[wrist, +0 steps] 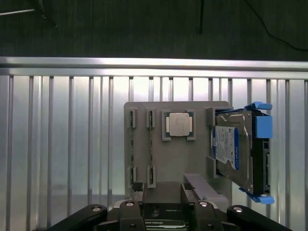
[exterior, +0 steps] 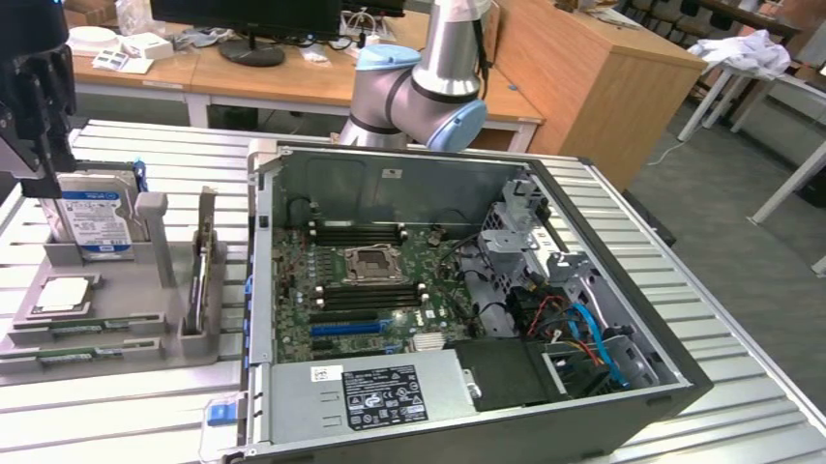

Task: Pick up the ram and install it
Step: 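Pick up the ram and move it above insertion slot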

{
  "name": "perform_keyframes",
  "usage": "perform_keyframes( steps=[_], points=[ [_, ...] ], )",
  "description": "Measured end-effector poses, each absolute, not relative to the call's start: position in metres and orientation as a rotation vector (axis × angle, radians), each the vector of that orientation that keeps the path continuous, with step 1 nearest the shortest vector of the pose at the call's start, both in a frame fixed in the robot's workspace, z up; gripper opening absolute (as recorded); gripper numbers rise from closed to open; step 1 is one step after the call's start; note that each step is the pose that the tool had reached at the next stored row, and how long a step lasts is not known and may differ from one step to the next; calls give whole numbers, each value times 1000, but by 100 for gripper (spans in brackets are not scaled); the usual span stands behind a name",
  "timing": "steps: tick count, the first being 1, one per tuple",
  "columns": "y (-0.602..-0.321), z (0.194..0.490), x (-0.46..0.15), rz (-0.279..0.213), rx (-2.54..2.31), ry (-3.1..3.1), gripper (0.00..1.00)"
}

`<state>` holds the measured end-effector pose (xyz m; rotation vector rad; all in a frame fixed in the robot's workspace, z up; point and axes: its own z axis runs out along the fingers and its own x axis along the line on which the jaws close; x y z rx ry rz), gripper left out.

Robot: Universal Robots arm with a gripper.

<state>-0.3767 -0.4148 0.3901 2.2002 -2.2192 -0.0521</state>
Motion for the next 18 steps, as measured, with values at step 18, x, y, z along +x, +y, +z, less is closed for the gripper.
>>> perform_keyframes(
  steps=[18],
  points=[
    [-420,387,-377,-52,2200,-2219,43]
  ],
)
